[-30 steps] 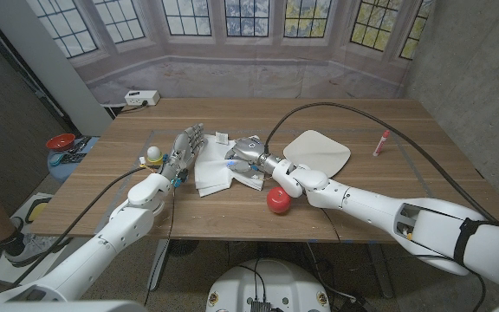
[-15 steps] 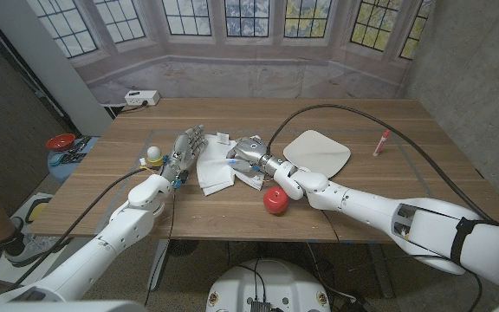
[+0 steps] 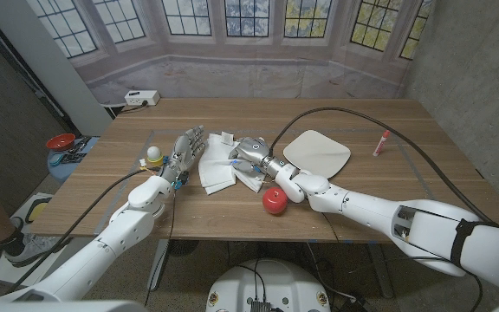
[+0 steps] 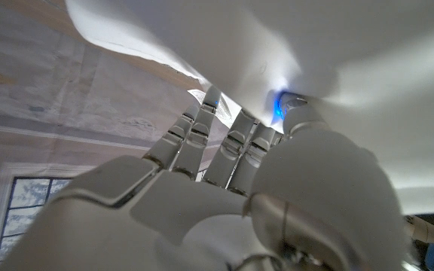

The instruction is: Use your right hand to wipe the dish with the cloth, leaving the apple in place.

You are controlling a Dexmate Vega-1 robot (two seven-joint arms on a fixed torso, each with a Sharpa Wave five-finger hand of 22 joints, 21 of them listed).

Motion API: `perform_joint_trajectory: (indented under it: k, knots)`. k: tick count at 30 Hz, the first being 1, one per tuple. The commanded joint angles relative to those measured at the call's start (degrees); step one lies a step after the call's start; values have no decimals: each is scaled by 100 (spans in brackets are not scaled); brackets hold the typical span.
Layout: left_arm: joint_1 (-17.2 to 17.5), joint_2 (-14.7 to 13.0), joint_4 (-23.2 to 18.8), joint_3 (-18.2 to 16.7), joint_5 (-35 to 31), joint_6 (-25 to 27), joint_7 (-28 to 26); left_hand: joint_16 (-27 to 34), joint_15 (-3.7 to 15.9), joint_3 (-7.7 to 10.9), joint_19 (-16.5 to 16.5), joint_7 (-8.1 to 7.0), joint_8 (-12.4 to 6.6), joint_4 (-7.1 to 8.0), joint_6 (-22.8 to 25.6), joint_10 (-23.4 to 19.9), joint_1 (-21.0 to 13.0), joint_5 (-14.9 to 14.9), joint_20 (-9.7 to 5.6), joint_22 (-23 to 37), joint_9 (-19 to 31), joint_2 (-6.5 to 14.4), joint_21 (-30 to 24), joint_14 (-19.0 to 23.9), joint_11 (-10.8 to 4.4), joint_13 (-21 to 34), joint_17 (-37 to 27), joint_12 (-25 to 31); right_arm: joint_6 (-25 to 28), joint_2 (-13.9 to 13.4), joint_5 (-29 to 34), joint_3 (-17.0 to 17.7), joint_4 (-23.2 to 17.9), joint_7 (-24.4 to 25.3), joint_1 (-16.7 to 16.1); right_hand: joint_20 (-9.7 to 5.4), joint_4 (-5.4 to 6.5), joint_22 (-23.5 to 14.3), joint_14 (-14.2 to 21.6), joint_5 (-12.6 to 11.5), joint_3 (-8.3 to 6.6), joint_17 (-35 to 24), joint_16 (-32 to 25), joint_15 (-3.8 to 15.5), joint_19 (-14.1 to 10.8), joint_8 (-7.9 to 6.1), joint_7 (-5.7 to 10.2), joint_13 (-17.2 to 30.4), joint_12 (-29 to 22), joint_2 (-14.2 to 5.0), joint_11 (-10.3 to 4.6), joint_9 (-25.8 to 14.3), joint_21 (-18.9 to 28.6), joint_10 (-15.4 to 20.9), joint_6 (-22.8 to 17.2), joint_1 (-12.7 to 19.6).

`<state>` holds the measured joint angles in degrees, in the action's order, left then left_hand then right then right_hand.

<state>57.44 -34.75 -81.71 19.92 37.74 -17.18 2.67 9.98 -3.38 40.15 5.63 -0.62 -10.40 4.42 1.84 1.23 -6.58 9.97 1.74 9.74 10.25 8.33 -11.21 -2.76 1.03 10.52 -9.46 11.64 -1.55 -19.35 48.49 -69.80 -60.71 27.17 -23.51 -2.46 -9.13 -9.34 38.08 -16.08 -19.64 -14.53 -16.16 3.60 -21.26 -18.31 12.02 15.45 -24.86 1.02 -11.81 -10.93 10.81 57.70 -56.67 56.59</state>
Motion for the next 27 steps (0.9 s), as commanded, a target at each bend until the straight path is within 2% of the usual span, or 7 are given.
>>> perform_joint_trajectory:
  k: [1,15,27]
  knots:
    - [32,1,-39,-3,-26,-48,-20,5,-1,20,40,3,-27,-15,56,11,-49,-13,4,22,19,16,4,47,-8,25,-11,2,-39,-88,16,36,-162,273,-49,-156,6,-12,70,22,35,-39,-64,959,-57,-48,10,-13,-45,-17,-16,-27,0,97,-114,84]
    - [-36,46,14,40,-44,-44,5,5,7,23,40,0,-26,-31,53,12,-59,-15,5,22,19,15,4,49,2,25,-12,2,-159,-198,154,123,-446,546,-52,-230,-6,-11,231,93,109,-110,-116,975,-122,-115,-16,-69,-51,-126,-23,-39,-10,388,-374,317]
    - [-33,38,-36,65,-67,7,-29,7,-4,24,41,0,-26,-33,54,6,-60,-16,5,23,20,14,4,52,-7,25,-15,4,-324,-241,193,210,-424,681,-37,-274,-21,-11,347,138,143,-162,-146,984,-169,-151,-34,-92,-41,-208,-35,-34,-13,571,-551,553]
